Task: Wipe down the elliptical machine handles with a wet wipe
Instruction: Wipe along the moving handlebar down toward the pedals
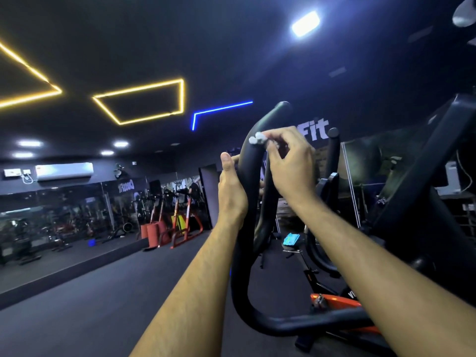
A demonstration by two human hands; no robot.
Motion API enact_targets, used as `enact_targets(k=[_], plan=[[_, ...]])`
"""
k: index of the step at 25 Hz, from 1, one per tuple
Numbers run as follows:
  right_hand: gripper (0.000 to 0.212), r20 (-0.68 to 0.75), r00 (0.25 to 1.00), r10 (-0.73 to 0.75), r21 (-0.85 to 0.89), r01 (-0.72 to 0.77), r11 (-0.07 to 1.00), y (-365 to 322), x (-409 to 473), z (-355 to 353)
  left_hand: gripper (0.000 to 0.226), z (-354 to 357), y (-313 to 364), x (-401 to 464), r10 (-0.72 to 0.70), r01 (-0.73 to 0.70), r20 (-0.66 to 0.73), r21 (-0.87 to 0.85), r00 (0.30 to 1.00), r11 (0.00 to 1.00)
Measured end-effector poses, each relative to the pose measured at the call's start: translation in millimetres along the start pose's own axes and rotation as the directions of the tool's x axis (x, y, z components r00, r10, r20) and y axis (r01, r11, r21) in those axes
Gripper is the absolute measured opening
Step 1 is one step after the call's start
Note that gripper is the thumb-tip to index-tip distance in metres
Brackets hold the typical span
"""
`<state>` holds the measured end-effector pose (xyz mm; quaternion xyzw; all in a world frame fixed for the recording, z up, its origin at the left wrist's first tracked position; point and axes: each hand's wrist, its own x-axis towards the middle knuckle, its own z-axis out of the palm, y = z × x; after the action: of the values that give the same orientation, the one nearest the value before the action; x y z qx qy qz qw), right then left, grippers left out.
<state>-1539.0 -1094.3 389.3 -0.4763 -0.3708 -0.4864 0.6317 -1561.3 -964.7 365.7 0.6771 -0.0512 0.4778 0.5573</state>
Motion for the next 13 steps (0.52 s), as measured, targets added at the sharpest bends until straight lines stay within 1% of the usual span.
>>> enact_targets(k=[1, 3, 4, 5, 6, 7, 8, 9, 10, 12, 13], plan=[[0.016, 0.022, 1.0, -0.018, -0.002, 0.018, 1.0, 0.2, -11.6, -3.6, 0.088, -0.5, 0.0, 0.7, 0.001, -0.001, 0.007, 0.002, 1.0, 1.0], [0.015, 0.115, 0.992, -0.043, 0.024, 0.04, 0.999, 2.6, -33.7, -11.5, 0.085, -1.6, 0.0, 0.9, 0.008, -0.008, 0.003, 0.024, 1.0, 1.0], [0.015, 0.167, 0.986, -0.024, 0.054, 0.016, 0.998, 6.9, -39.4, -14.9, 0.084, -1.8, 0.5, 1.2, 0.004, -0.004, -0.001, 0.031, 1.0, 0.999], [0.014, 0.197, 0.98, 0.025, 0.086, -0.042, 0.995, 12.0, -40.2, -17.7, 0.084, -1.7, 1.2, 0.7, -0.005, 0.005, 0.001, 0.042, 1.0, 0.999], [0.014, 0.181, 0.979, 0.095, 0.112, -0.117, 0.987, 18.6, -36.0, -17.5, 0.084, -1.7, 1.3, 1.1, -0.017, 0.017, -0.001, 0.055, 1.0, 0.998], [0.012, 0.129, 0.974, 0.189, 0.141, -0.207, 0.968, 25.1, -27.4, -15.1, 0.083, -1.6, 2.7, 0.4, -0.027, 0.028, -0.008, 0.067, 1.0, 0.997], [0.009, 0.054, 0.953, 0.297, 0.188, -0.302, 0.935, 30.3, -14.4, -10.1, 0.08, -1.1, 3.6, 0.0, -0.03, 0.031, -0.021, 0.072, 0.999, 0.997], [0.006, 0.002, 0.917, 0.398, 0.267, -0.384, 0.884, 32.3, -0.5, -4.3, 0.075, -0.6, 6.4, -2.2, -0.026, 0.027, -0.025, 0.07, 0.999, 0.997], [0.003, -0.017, 0.877, 0.48, 0.365, -0.441, 0.82, 32.1, 11.3, 2.5, 0.07, 0.7, 7.7, -4.1, -0.014, 0.016, -0.027, 0.059, 1.0, 0.998], [0.006, 0.024, 0.802, 0.596, 0.555, -0.507, 0.66, 25.9, 19.1, 17.5, 0.06, 2.4, 10.3, -6.7, 0.023, -0.022, -0.03, 0.042, 0.999, 0.999], [0.008, 0.057, 0.788, 0.613, 0.599, -0.518, 0.611, 21.8, 13.8, 22.1, 0.056, 2.9, 11.2, -8.2, 0.036, -0.035, -0.033, 0.023, 0.999, 0.999]])
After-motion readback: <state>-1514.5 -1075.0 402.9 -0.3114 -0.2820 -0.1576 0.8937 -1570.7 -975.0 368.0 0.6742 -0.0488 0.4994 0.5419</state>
